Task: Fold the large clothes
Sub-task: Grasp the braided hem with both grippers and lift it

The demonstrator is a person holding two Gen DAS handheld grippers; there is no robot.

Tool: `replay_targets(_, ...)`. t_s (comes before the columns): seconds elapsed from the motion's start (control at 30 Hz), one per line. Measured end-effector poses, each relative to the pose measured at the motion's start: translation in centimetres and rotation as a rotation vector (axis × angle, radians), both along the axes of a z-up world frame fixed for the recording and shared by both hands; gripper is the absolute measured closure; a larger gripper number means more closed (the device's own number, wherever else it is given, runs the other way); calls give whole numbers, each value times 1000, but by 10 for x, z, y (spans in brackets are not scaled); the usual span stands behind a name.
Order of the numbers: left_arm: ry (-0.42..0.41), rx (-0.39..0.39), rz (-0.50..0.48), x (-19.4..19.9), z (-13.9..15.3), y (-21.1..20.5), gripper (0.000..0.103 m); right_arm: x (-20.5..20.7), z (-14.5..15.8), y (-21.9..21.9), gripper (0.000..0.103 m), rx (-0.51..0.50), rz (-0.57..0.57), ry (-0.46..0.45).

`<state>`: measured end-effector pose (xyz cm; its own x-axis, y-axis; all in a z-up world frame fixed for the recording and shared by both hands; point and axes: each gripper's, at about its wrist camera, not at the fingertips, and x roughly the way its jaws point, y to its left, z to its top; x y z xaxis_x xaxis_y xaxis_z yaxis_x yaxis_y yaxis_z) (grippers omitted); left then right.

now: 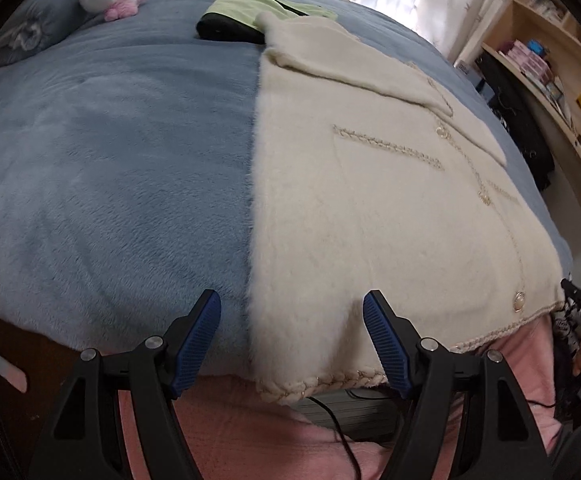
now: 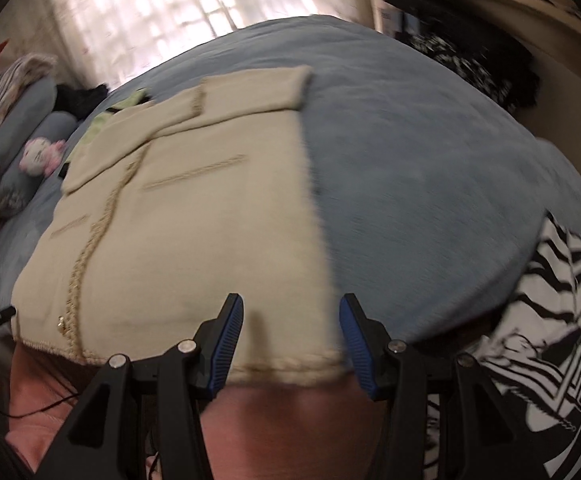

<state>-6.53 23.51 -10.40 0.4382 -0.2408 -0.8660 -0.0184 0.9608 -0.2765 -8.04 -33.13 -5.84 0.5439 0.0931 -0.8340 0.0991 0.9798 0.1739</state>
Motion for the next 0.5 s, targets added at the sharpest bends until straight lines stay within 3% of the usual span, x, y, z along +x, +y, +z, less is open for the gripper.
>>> replay_targets(0.13,10,25,-24,12,-8,-8,28,2,-8,-12,53,60,-13,13)
replay_targets(0.27,16,26,-25,21,-14,-10,26,12,-14,-1,53,53,41,15)
replay_targets(0.5,14,-35,-19,23,-23,-2,22,32,-27,3,54,121,80,15)
